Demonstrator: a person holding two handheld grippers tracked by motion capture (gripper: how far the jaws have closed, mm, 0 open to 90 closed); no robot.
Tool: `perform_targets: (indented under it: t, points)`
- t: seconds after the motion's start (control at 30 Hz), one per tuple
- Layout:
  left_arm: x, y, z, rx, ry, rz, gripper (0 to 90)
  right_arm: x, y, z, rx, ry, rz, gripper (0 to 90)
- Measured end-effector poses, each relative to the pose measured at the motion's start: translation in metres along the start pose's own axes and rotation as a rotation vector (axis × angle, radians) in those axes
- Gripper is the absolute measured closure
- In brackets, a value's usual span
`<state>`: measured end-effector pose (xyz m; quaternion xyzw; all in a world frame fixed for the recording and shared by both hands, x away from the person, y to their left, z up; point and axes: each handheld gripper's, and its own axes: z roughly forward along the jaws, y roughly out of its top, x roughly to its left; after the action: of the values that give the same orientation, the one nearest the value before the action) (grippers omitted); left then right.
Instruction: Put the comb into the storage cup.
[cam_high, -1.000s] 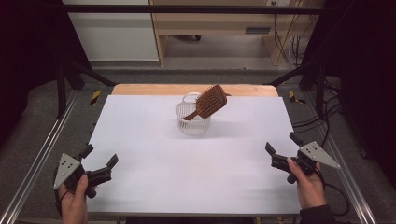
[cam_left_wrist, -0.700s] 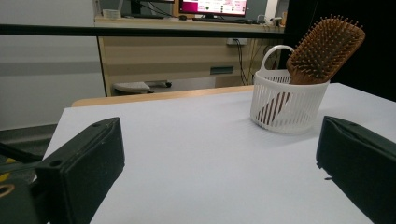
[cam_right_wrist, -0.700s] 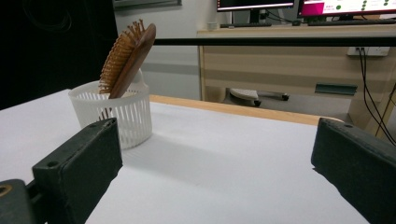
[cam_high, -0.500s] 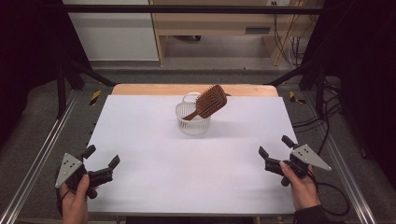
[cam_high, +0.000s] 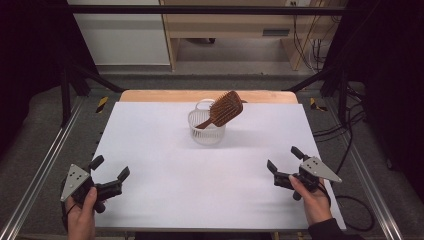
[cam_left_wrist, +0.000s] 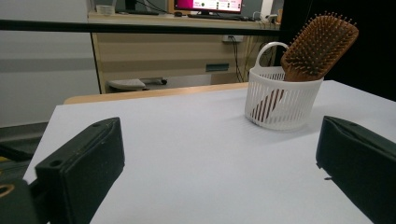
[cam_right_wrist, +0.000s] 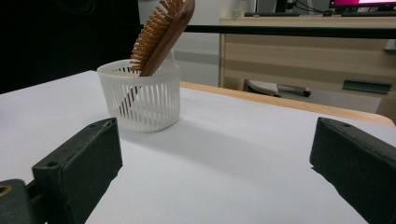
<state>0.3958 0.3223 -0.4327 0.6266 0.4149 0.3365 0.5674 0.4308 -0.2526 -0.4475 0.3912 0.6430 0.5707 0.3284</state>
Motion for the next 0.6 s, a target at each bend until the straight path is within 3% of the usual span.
perform_targets:
  t: [0.6]
  points:
    - [-0.007,0.002,0.002,-0.016,-0.024,0.011,1.3,0.016,-0.002,0.013,-0.001,0.058,-0.015,2.4]
